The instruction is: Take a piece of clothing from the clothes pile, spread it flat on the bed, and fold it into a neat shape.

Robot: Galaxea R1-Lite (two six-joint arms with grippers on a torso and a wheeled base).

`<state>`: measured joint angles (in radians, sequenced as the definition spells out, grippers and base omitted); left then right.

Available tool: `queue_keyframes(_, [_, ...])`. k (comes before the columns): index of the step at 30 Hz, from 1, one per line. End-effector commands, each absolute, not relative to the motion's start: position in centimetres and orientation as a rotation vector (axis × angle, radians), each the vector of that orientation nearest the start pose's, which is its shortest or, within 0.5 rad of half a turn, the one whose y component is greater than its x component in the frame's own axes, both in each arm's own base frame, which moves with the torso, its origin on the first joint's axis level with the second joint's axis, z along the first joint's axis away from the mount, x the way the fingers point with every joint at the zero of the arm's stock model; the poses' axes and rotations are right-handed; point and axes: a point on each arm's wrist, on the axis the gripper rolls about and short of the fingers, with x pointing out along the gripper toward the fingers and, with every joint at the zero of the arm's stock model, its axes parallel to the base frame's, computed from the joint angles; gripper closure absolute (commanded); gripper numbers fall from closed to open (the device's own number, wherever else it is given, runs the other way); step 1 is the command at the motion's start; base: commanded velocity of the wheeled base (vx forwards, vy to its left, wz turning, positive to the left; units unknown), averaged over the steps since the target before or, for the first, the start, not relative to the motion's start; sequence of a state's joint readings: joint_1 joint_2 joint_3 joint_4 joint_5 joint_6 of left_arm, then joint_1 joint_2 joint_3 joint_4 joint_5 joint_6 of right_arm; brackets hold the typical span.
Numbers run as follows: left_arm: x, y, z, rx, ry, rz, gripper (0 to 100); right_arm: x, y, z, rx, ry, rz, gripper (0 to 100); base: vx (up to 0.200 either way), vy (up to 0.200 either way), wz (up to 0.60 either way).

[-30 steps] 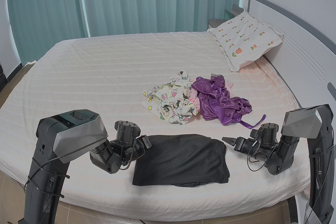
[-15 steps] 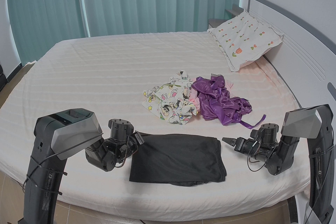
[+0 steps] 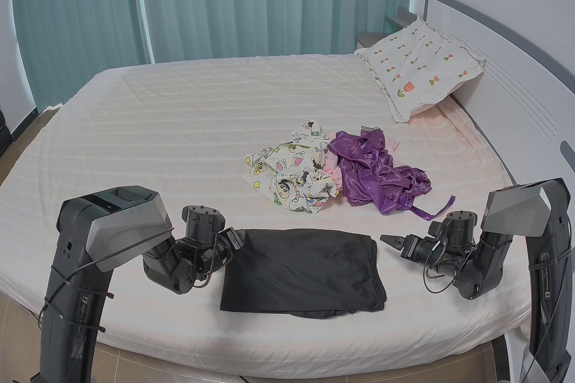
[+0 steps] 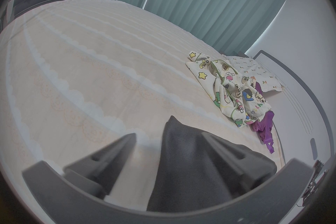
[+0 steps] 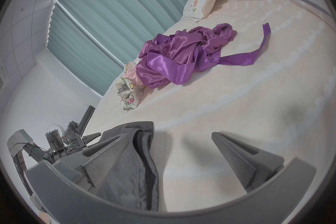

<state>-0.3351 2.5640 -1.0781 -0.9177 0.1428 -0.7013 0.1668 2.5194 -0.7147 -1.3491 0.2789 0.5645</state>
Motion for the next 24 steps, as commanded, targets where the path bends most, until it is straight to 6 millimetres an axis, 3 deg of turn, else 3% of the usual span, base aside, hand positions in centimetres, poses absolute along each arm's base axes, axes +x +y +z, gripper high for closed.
queue_keyframes(1, [40.2, -13.4, -5.6, -0.549, 0.594, 0.020, 0, 36.3, 6.7, -5.5, 0.571, 0.562, 0.301, 0, 0.000, 0.000, 0.00])
queue_keyframes(6, [39.5, -11.8, -3.4, -0.572, 0.567, 0.028, 0, 36.5, 6.7, -4.9, 0.571, 0.540, 0.304, 0, 0.000, 0.000, 0.00])
queue_keyframes(9, [37.8, -10.5, -0.3, -0.599, 0.543, 0.004, 0, 37.0, 6.8, -2.8, 0.570, 0.485, 0.322, 0, 0.000, 0.000, 0.00])
queue_keyframes(12, [36.6, -9.8, 1.8, -0.615, 0.526, -0.024, 0, 37.1, 6.9, -2.3, 0.568, 0.470, 0.328, 0, 0.000, 0.000, 0.00])
queue_keyframes(13, [35.3, -9.0, 4.0, -0.630, 0.499, -0.046, 0, 37.3, 6.7, -1.5, 0.564, 0.436, 0.312, 0, 0.000, 0.000, 0.00])
queue_keyframes(15, [33.8, -8.2, 6.0, -0.641, 0.471, -0.057, 0, 37.3, 6.3, -0.7, 0.555, 0.396, 0.260, 0, 0.000, 0.000, 0.00])
queue_keyframes(17, [33.3, -7.9, 6.6, -0.644, 0.464, -0.060, 0, 37.3, 6.2, -0.4, 0.547, 0.381, 0.235, 0, 0.000, 0.000, 0.00])
queue_keyframes(20, [30.4, -6.5, 9.8, -0.659, 0.409, -0.092, 0, 36.3, 5.2, 3.2, 0.538, 0.291, 0.156, 0, 0.000, 0.000, 0.00])
queue_keyframes(24, [26.3, -5.0, 12.8, -0.637, 0.340, -0.124, 0, 32.4, 4.6, 8.1, 0.506, 0.216, 0.174, 0, 0.000, 0.000, 0.00])
